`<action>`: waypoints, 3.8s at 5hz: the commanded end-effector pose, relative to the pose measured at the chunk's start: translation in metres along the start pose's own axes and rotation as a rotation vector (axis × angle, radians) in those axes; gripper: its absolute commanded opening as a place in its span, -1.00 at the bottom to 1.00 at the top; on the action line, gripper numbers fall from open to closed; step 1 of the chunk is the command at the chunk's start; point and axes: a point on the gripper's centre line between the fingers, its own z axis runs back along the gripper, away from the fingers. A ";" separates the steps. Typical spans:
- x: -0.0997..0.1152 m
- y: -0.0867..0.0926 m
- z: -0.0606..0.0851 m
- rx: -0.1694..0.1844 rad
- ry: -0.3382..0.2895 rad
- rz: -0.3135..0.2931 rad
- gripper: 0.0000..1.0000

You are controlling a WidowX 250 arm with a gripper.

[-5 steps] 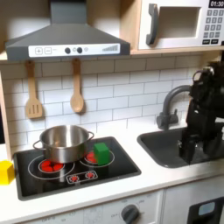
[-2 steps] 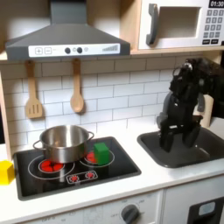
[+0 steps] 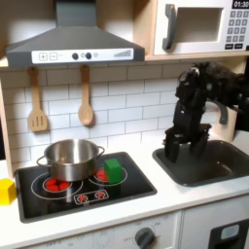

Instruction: Reach green block

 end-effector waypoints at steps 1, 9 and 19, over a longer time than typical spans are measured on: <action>0.025 0.018 -0.005 0.011 -0.017 0.004 1.00; 0.075 0.077 -0.023 0.022 -0.030 0.034 1.00; 0.099 0.080 -0.073 0.031 0.035 0.044 1.00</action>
